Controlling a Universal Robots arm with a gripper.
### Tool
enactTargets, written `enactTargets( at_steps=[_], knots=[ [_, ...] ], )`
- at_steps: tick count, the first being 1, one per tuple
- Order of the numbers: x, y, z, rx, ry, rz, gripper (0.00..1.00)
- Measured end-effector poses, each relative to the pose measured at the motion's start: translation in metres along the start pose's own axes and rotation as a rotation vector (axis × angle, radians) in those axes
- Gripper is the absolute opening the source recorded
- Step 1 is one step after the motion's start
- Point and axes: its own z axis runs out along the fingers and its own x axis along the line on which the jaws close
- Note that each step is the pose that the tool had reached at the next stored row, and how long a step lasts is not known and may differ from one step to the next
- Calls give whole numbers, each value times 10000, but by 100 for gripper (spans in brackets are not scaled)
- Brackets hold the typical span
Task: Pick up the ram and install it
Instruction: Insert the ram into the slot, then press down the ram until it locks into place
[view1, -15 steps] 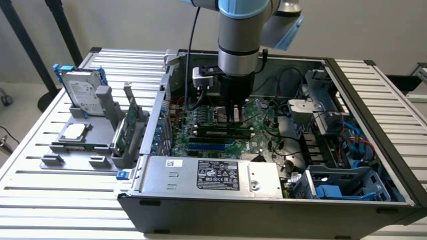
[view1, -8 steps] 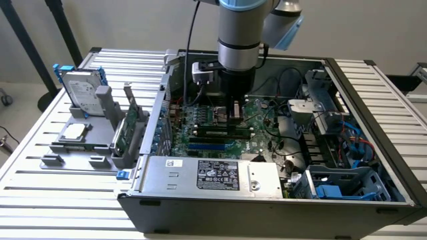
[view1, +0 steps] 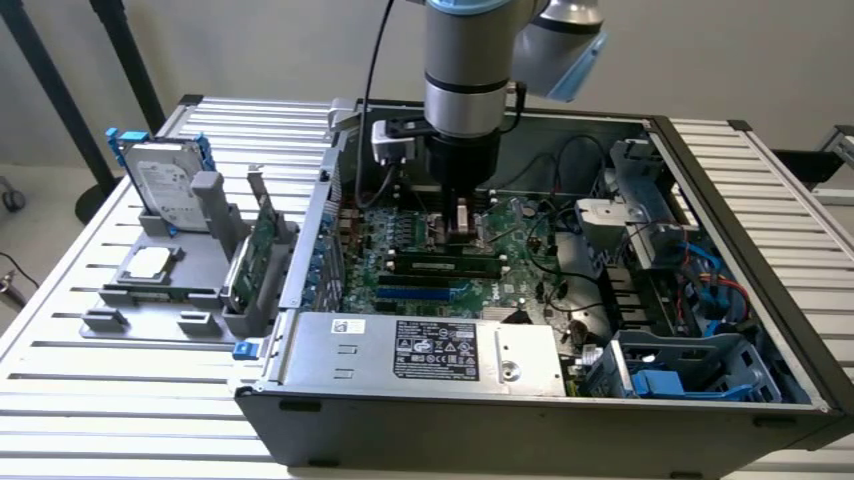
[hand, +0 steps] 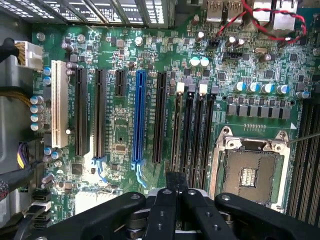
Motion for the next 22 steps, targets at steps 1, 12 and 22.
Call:
enactTargets(
  at_steps=[1,12,22],
  knots=[
    [-1,11,0,-12,-1,-1,11],
    [-1,17,-1,-48,-2,-3,11],
    [0,17,-2,-82,-73,-1,11]
  ],
)
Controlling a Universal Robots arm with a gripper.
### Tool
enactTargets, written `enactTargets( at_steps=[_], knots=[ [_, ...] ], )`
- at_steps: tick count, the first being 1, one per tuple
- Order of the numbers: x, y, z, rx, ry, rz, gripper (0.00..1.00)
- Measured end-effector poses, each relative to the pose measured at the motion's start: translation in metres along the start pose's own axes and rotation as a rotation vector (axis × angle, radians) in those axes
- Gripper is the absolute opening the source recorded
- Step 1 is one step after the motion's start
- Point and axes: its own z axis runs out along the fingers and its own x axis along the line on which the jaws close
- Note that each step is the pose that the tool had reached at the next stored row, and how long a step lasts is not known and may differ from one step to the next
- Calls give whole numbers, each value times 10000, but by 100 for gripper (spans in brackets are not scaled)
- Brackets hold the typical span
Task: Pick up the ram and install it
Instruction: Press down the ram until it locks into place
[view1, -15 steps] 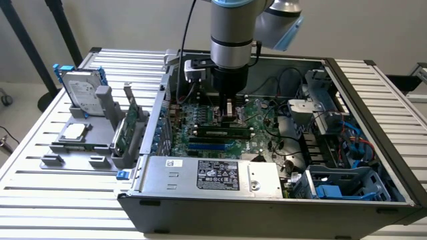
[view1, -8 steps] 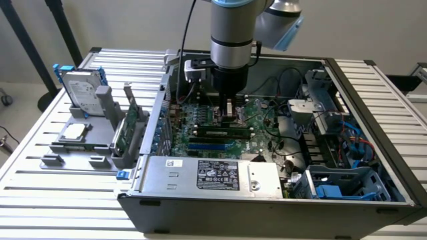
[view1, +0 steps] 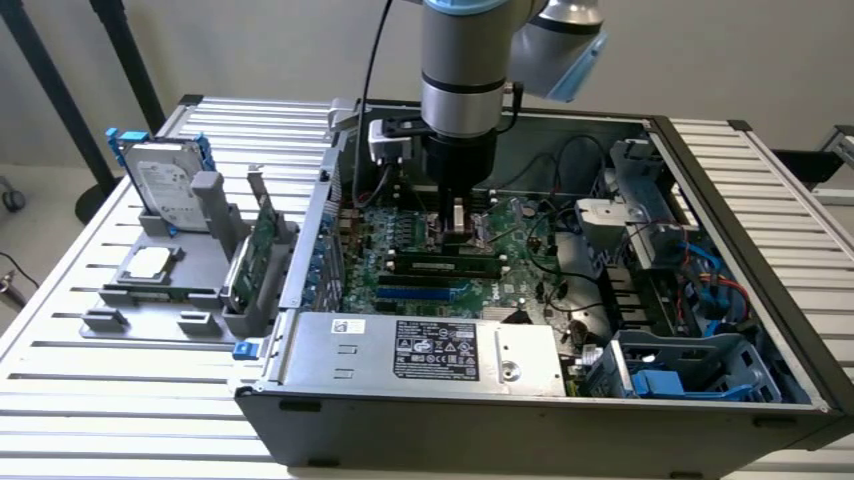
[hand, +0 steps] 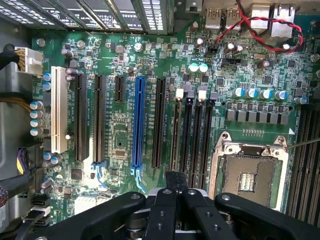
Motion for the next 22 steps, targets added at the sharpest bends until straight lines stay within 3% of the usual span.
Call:
enactTargets(
  at_steps=[4,13,22],
  knots=[
    [0,-15,10,-47,-82,30,11],
    [-3,-37,91,-123,-135,287,11],
    [-5,-55,149,-156,-191,534,11]
  ],
)
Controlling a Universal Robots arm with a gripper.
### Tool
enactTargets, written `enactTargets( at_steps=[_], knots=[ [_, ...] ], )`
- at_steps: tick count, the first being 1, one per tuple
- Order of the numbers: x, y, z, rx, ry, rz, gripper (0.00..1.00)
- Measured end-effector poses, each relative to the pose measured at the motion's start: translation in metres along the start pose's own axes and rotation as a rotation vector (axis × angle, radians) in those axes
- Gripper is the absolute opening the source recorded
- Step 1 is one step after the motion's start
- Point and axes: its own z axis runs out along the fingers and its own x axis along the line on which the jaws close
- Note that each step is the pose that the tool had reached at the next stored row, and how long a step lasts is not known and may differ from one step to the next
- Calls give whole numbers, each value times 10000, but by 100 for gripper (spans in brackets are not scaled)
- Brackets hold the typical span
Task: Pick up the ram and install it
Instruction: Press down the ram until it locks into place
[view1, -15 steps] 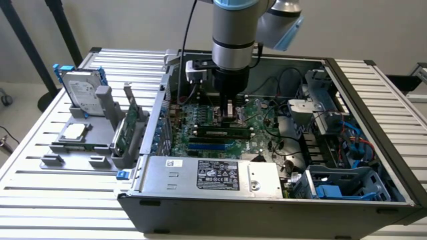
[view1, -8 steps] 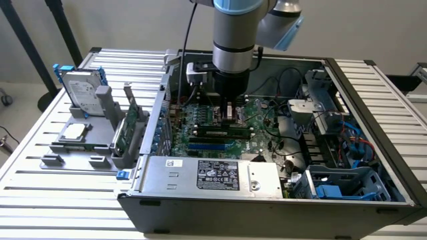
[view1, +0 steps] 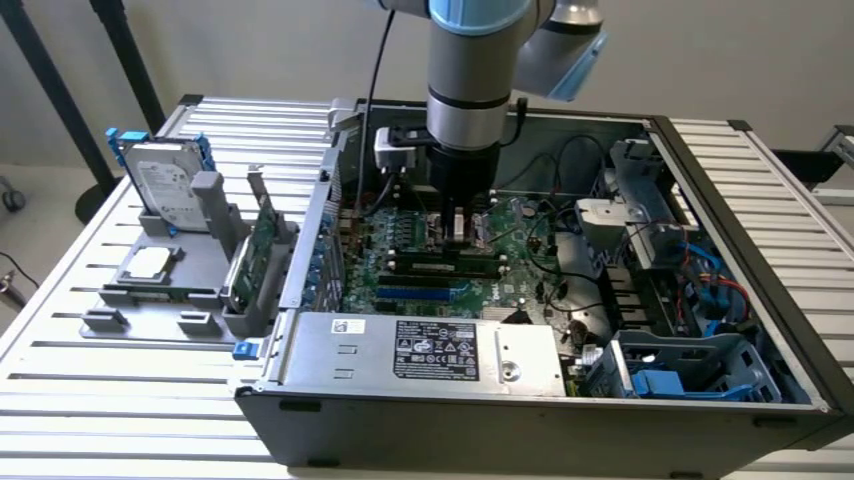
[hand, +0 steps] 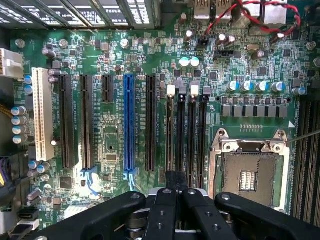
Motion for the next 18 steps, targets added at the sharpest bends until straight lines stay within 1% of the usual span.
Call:
enactTargets(
  at_steps=[3,4,5,7,9,12,14,18],
  knots=[
    [4,-2,4,-18,-24,30,11],
    [6,-3,-4,-32,-50,35,11],
    [7,-4,-18,-51,-81,41,11],
    [15,-3,-72,-115,-71,45,11],
    [19,-5,-122,-158,-82,47,11],
    [21,-6,-166,-173,-98,49,11],
    [21,-7,-171,-173,-111,50,11],
    [22,-7,-171,-174,-110,50,11]
  ],
)
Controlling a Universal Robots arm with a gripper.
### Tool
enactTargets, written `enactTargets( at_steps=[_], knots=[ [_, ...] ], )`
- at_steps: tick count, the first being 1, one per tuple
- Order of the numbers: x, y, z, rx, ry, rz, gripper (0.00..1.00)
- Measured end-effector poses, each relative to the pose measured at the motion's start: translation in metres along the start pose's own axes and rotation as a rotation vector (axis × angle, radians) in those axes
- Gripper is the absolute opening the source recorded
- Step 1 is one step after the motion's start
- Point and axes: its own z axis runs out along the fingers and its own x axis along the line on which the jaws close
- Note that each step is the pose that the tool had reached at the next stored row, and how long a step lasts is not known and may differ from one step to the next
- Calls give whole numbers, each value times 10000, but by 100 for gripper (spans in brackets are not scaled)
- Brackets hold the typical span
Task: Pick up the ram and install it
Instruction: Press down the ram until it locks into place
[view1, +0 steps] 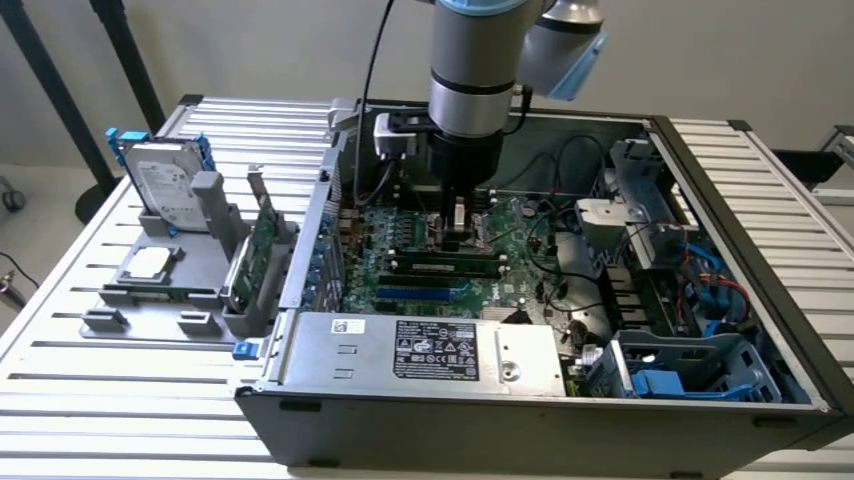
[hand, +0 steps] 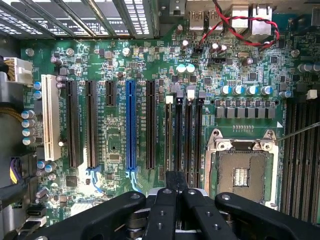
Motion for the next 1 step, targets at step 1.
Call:
enactTargets(
  at_steps=[1],
  knots=[
    [0,0,0,0,0,0,11]
  ],
)
